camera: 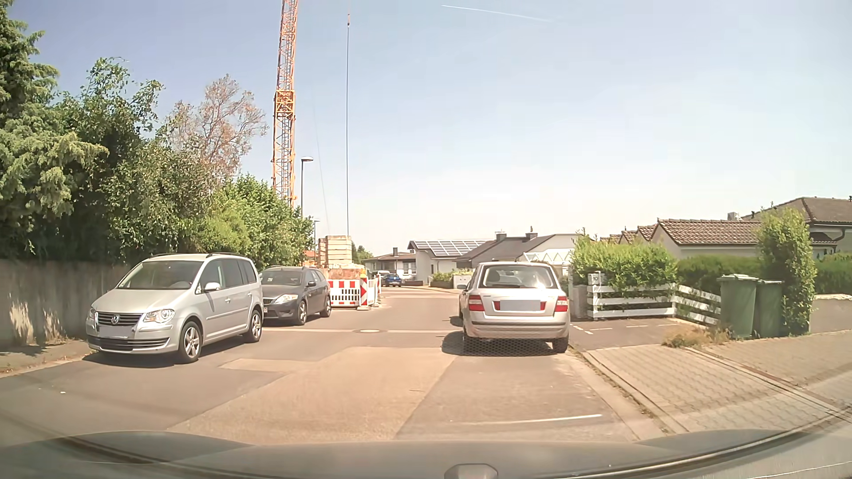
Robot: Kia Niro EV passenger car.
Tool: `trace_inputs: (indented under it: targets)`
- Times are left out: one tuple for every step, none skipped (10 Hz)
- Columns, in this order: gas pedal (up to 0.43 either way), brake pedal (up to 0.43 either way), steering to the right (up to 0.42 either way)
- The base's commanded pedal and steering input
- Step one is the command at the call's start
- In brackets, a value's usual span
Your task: Follow the waypoints while adhering to traffic rules and regulations
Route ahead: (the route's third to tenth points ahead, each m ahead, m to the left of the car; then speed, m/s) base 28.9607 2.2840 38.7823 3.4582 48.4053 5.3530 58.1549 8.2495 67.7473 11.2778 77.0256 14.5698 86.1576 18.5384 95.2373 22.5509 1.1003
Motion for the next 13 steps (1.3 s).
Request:
trace_inputs:
  targets:
    - [0.008, 0.000, -0.567]
    - [0.008, 0.000, -0.564]
    - [0.008, 0.000, -0.558]
    - [0.000, 0.000, -0.542]
    - [0.000, 0.000, -0.519]
    - [0.000, 0.000, -0.478]
    - [0.000, 0.000, -0.434]
    - [0.000, 0.000, -0.396]
    - [0.000, 0.000, -0.363]
    - [0.000, 0.000, -0.327]
    - [0.000, 0.000, -0.286]
    - [0.000, 0.000, -0.253]
    - [0.000, 0.000, -0.210]
